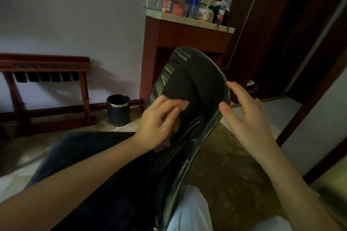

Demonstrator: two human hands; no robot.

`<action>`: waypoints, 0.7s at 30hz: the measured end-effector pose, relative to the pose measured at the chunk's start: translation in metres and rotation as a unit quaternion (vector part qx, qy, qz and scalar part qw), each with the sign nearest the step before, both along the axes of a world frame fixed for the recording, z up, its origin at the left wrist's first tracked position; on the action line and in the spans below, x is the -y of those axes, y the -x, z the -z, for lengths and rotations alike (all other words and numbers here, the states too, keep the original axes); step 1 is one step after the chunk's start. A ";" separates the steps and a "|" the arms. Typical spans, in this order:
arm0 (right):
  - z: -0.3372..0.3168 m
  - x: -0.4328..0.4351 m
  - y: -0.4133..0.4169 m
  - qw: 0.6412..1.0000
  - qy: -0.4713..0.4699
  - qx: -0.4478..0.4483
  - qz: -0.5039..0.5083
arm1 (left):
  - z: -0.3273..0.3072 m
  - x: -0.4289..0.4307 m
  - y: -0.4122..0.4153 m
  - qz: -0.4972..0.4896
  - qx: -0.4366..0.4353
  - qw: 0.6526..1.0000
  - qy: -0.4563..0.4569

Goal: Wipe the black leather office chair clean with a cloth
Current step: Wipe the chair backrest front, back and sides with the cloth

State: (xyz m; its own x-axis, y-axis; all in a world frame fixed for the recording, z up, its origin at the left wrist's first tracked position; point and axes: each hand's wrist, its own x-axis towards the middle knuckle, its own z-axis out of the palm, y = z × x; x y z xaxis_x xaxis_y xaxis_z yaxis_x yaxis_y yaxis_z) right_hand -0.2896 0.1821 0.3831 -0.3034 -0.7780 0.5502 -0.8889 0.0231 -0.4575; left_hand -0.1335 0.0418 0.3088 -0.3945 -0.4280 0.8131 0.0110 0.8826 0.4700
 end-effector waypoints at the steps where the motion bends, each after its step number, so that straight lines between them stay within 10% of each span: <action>1: 0.001 -0.002 -0.002 0.999 0.000 -0.036 -0.001 | -0.010 -0.002 0.005 -0.019 -0.004 1.000 -0.017; 8: 0.001 -0.008 0.005 0.978 -0.070 -0.197 0.028 | -0.047 -0.004 0.031 -0.040 0.159 0.986 0.031; 21: 0.003 -0.006 0.008 0.972 -0.077 -0.219 0.025 | 0.059 -0.034 -0.004 0.011 0.059 0.996 0.062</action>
